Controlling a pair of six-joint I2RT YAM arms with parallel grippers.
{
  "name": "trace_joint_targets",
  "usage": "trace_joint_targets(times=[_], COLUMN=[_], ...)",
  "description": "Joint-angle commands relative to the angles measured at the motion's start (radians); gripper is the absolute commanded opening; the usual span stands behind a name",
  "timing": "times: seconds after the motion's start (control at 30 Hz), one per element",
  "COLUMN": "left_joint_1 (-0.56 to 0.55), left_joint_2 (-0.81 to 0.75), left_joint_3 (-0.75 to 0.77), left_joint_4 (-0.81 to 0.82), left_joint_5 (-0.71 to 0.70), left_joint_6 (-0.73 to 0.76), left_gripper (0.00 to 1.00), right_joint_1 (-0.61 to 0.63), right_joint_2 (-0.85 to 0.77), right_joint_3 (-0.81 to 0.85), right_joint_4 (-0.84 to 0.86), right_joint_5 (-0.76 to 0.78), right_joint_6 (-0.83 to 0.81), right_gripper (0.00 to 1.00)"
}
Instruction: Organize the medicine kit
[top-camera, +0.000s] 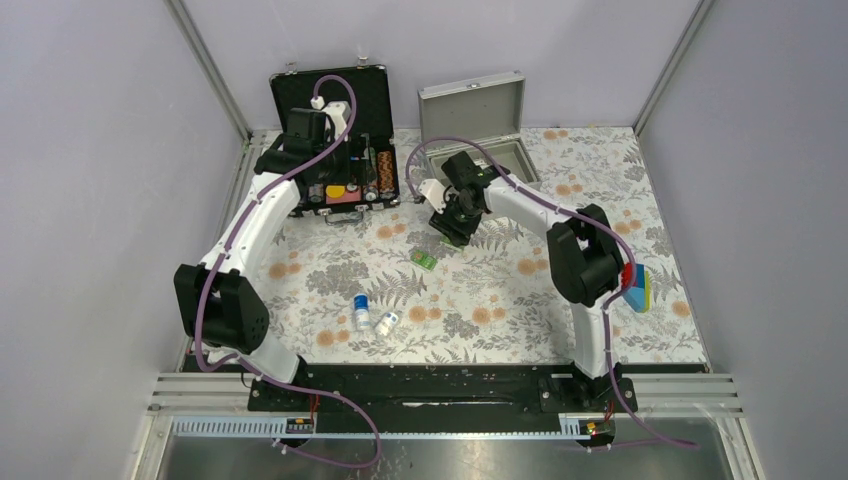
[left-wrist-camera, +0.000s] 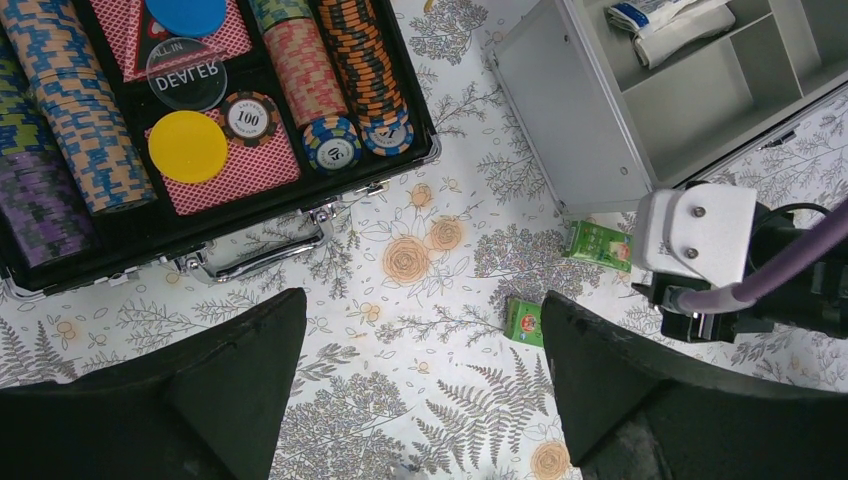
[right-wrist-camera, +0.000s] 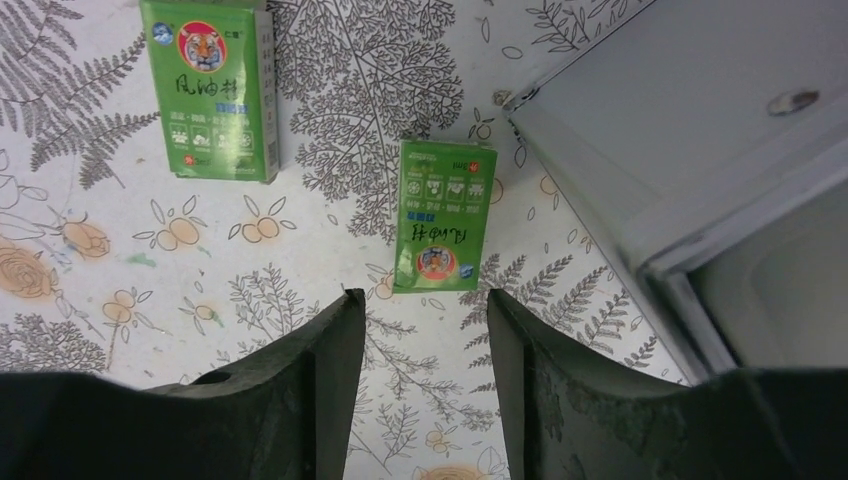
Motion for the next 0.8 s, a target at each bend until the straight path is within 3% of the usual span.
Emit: trace_joint_targets(times=[0.0, 0.37, 0.47, 0.57, 0.77], left_joint_1=[0.001, 0.001, 0.001, 0.001, 0.002], left_joint_2=[-0.048, -0.056, -0.051, -0.055, -0.051], left_joint_3=[0.001, 0.006, 0.015, 0.019, 0.001], left_joint_4=[0.026, 0.006, 0.007, 0.007, 0.013], left_joint_5=[0.010, 0.020, 0.025, 0.023, 0.036], left_joint_6=[0.005, 0.008, 0.002, 0.002, -0.009], left_gripper=[0.86, 0.86, 0.86, 0.86, 0.86], right_joint_1=[0.008, 0.020, 0.028, 0.028, 0.043], right_joint_2=[0.057, 0.135, 0.116, 0.039, -0.082], right_joint_3=[0.071, 0.167, 0.180, 0.162, 0.041], right_joint_4=[-0.043, -0.128, -0.164, -0.138, -0.092], right_joint_5=[0.053, 0.049, 0.051, 0.022, -0.130], right_joint_6=[-0.038, -0.094, -0.111, -0.094, -0.228], right_gripper=[0.55, 0.50, 0.45, 0.47, 0.56])
